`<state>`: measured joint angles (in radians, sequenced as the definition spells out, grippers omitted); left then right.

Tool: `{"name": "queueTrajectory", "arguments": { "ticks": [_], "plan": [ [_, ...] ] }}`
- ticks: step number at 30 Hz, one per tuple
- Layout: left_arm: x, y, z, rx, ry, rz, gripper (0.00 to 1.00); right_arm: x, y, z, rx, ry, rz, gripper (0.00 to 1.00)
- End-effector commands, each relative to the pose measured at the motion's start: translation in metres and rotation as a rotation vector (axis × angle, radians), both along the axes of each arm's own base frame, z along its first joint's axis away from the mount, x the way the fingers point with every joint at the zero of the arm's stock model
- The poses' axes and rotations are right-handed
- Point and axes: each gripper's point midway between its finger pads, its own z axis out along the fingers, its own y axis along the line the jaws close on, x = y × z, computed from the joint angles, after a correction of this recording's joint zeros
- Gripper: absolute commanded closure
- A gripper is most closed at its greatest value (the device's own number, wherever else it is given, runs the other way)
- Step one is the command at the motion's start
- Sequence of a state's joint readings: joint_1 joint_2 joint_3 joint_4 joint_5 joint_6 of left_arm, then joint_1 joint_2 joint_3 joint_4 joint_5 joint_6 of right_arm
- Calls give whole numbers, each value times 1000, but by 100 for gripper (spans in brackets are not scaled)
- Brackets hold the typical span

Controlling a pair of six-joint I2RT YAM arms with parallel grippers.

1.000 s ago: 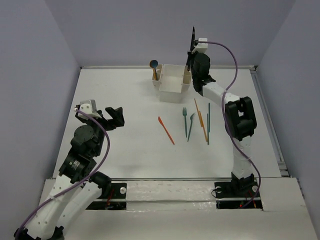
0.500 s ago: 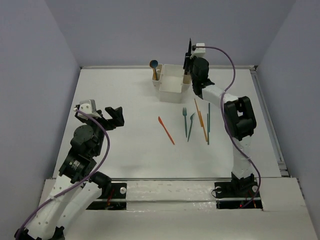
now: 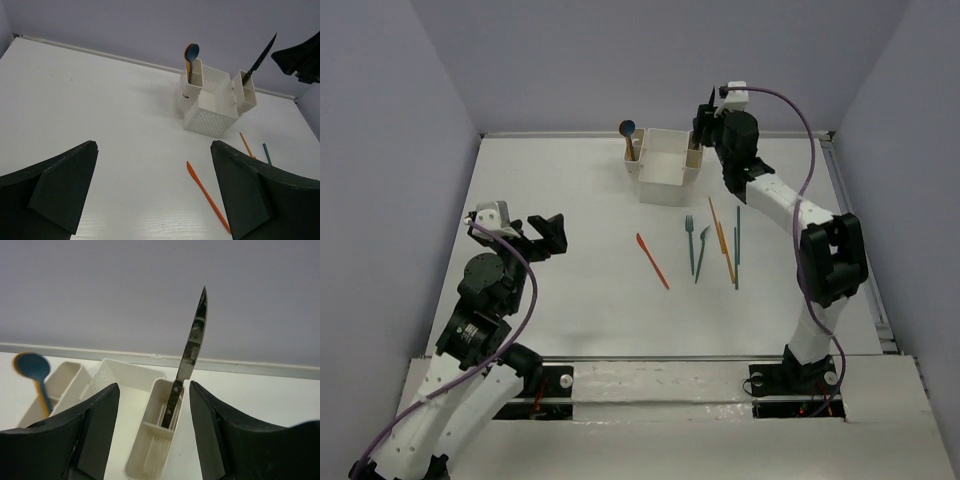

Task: Sort the eating utensils into containers

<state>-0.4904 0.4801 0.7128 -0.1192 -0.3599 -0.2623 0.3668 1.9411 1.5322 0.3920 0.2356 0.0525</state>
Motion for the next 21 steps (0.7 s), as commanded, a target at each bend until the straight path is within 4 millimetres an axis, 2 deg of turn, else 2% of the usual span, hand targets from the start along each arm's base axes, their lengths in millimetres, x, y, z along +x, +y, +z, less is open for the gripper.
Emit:
{"name": "queueTrajectory", "arguments": {
  "ticks": [1, 2, 3, 4, 5, 6, 7, 9, 10, 11, 15, 21],
  "plan": [
    [-1, 0, 14, -19, -54, -6, 1, -63, 20, 36, 96, 81, 154, 37],
    [-1, 0, 14, -20, -54, -9, 1, -78, 24, 8, 84, 182, 176, 36],
    [-1, 0, 14, -21, -55, -9, 1, -89, 29, -2, 79, 227, 197, 35],
    [-1, -1, 14, -22, -55, -12, 1, -105, 45, -12, 76, 274, 255, 35],
    [-1, -1, 14, -23, -52, -12, 1, -126, 49, -34, 52, 374, 281, 35],
    [-1, -1, 13, -22, -48, -14, 1, -138, 54, -44, 34, 420, 296, 35],
    [-1, -1, 13, -21, -46, -12, 1, -165, 71, -65, -6, 514, 363, 33],
    [-2, -2, 13, -23, -48, -18, 1, -190, 82, -91, -82, 608, 405, 33],
    [-2, -2, 14, -25, -50, -18, 1, -211, 92, -113, -132, 693, 447, 33],
    [-3, -2, 14, -26, -53, -20, 1, -221, 96, -122, -151, 733, 469, 32],
    [-4, -3, 16, -27, -57, -27, 1, -247, 105, -155, -209, 847, 495, 35],
    [-7, -2, 18, -32, -69, -34, 1, -262, 120, -189, -272, 940, 508, 40]
  ]
}}
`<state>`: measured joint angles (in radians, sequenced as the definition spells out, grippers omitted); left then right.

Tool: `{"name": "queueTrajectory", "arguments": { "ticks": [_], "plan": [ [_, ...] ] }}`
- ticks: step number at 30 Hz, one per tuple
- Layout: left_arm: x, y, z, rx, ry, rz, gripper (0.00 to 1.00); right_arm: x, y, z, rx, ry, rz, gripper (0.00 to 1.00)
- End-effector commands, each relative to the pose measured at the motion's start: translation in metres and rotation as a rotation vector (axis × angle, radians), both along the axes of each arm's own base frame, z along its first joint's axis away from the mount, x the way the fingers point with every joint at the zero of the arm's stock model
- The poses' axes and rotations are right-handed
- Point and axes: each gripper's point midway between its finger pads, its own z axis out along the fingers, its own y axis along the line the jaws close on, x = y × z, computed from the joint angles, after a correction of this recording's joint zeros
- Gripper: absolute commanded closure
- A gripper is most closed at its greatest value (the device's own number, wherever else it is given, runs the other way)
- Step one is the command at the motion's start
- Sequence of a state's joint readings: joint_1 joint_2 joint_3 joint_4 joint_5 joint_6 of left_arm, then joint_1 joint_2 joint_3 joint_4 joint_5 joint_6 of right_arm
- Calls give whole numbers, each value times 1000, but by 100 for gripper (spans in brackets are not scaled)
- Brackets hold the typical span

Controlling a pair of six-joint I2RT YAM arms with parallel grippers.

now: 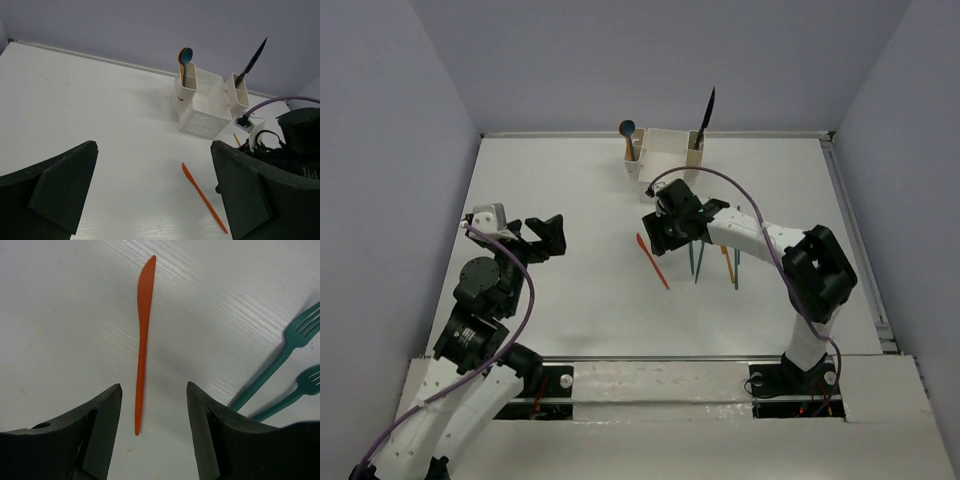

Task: Sort the eating utensils into containers

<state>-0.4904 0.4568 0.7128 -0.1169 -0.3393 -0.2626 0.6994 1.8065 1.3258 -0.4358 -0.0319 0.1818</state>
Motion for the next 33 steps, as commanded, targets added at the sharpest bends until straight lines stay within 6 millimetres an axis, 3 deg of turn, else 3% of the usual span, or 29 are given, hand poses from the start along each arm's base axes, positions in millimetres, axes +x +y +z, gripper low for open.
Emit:
{"name": "queueTrajectory", "arguments": {
  "ticks": [1, 5, 12, 15, 19, 28, 30, 33],
  "plan": [
    [-3, -1, 13, -22, -47, -13, 1, -12, 4, -11, -49, 52, 19, 40],
    [-3, -2, 13, -23, -49, -21, 1, -16, 14, -36, -79, 92, 27, 47],
    [-4, -4, 13, -24, -52, -34, 1, -13, 35, -57, -95, 111, 49, 50],
    [-5, -4, 13, -24, -52, -34, 1, -9, 36, -63, -112, 113, 38, 51],
    [-5, -3, 14, -26, -56, -33, 1, -2, 30, -73, -163, 107, 12, 63],
    [-7, -3, 17, -28, -64, -36, 1, 2, 16, -73, -262, 73, 11, 93],
    [-6, -2, 16, -28, -63, -33, 1, 6, 17, -67, -258, 52, 8, 100],
    [-6, -4, 16, -27, -63, -39, 1, 16, 25, -46, -210, -8, -4, 100]
  ]
}}
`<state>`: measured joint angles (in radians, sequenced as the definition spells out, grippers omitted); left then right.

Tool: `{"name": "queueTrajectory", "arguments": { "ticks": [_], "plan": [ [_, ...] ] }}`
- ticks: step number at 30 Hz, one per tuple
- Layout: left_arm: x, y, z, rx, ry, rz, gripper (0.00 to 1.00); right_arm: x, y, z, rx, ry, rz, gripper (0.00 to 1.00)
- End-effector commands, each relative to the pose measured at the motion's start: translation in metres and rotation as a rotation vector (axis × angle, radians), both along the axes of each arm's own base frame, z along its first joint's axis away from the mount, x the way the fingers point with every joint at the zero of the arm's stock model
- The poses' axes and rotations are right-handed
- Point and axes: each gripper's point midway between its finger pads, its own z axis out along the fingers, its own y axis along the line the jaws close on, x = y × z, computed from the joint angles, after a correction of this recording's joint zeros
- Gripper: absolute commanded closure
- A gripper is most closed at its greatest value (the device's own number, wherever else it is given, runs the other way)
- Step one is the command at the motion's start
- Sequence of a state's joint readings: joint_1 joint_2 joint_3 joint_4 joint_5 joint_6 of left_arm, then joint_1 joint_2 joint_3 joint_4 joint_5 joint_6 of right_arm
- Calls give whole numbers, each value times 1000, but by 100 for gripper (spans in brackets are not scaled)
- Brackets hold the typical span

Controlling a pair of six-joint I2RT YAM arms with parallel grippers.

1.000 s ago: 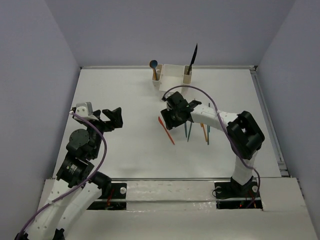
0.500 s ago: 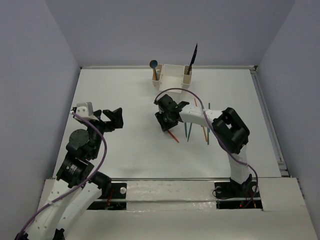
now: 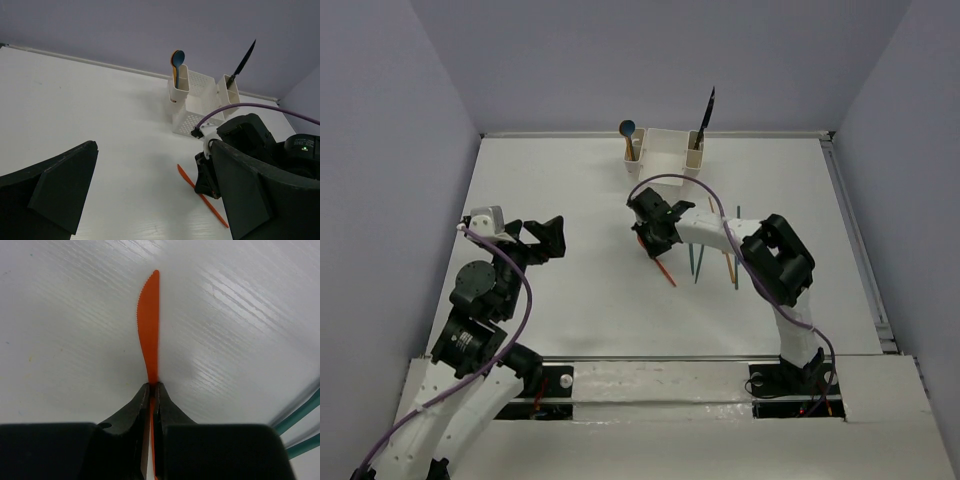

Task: Sort the eating utensils into containers

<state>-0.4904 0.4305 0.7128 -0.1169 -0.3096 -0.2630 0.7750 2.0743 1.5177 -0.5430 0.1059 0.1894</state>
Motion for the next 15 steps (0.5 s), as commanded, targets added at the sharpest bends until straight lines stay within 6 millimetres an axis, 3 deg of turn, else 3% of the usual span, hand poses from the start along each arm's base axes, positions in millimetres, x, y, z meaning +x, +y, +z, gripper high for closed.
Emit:
{"name": "queueTrajectory", "arguments": {
  "ticks": [1, 3, 5, 8, 10, 11, 13, 14, 15],
  "plan": [
    [0, -1, 9, -13, -37, -9, 1, 12, 8, 24, 18, -82, 10, 100],
    [0, -3, 10, -14, -37, -17, 1, 21, 19, 46, 88, -141, 4, 100],
    [0, -3, 9, -13, -35, -17, 1, 31, 23, 81, 163, -214, -14, 100],
    [0, -3, 9, -12, -34, -18, 1, 65, 19, 144, 332, -388, -87, 100],
    [1, -4, 9, -12, -34, -23, 1, 90, -3, 174, 409, -475, -174, 100],
    [1, -5, 8, -9, -32, -24, 1, 102, -9, 205, 491, -560, -209, 100],
    [2, -5, 7, -9, -27, -24, 1, 120, -25, 234, 557, -653, -256, 100],
    [2, -5, 7, -7, -28, -24, 1, 138, -45, 259, 588, -759, -310, 100],
    [2, -5, 6, -6, -26, -24, 1, 146, -55, 269, 599, -803, -341, 100]
  ]
}}
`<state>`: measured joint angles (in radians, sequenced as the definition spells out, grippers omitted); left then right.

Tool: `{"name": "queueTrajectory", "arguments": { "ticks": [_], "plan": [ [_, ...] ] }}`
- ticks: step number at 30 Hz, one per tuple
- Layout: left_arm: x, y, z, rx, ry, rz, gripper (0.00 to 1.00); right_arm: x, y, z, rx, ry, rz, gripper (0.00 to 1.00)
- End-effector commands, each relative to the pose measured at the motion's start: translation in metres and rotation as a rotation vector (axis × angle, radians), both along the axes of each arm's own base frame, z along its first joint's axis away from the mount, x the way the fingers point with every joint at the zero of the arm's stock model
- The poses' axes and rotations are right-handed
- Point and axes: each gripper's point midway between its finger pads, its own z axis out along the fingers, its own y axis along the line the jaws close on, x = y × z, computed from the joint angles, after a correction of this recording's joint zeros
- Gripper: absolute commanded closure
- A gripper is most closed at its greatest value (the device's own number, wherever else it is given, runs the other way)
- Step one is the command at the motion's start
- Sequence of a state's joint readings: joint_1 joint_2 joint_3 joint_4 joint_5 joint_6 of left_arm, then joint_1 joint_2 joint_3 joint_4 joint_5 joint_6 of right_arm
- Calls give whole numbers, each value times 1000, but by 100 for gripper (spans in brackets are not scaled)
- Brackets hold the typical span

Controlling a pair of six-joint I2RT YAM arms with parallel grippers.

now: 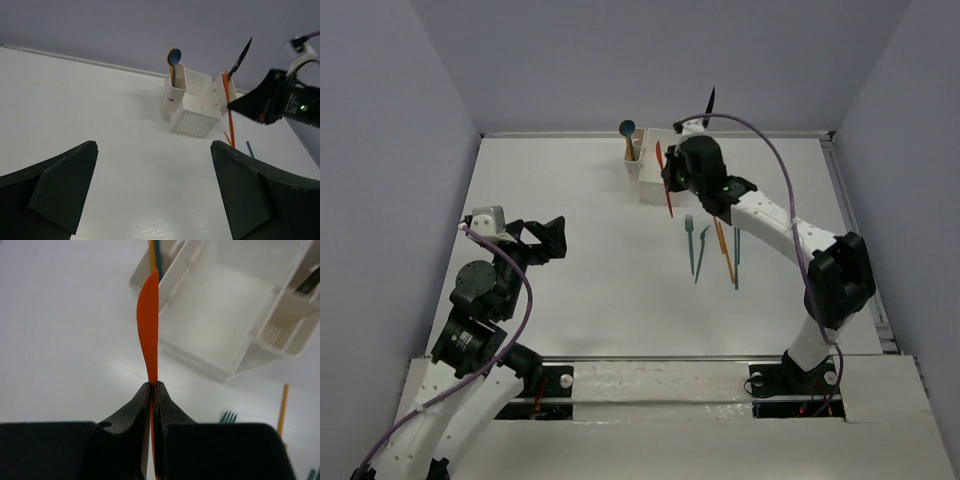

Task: Sort the eating utensils into containers

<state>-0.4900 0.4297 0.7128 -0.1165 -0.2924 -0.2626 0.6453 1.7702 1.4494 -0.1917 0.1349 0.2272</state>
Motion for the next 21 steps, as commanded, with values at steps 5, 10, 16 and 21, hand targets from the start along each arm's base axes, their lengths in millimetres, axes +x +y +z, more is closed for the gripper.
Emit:
{"name": "queueTrajectory", "arguments": {
  "ticks": [5, 10, 16, 21],
  "plan": [
    [6, -1, 4, -2, -18, 3, 1, 114, -95, 145, 278, -568, -362, 100],
    [9, -1, 0, 8, -4, 9, 1, 155, -117, 151, 269, -701, -411, 100],
    [12, -1, -3, 15, 7, 17, 1, 175, -121, 155, 217, -834, -420, 100],
    [16, -1, -7, 25, 22, 25, 1, 186, -127, 155, 213, -857, -445, 100]
  ]
}}
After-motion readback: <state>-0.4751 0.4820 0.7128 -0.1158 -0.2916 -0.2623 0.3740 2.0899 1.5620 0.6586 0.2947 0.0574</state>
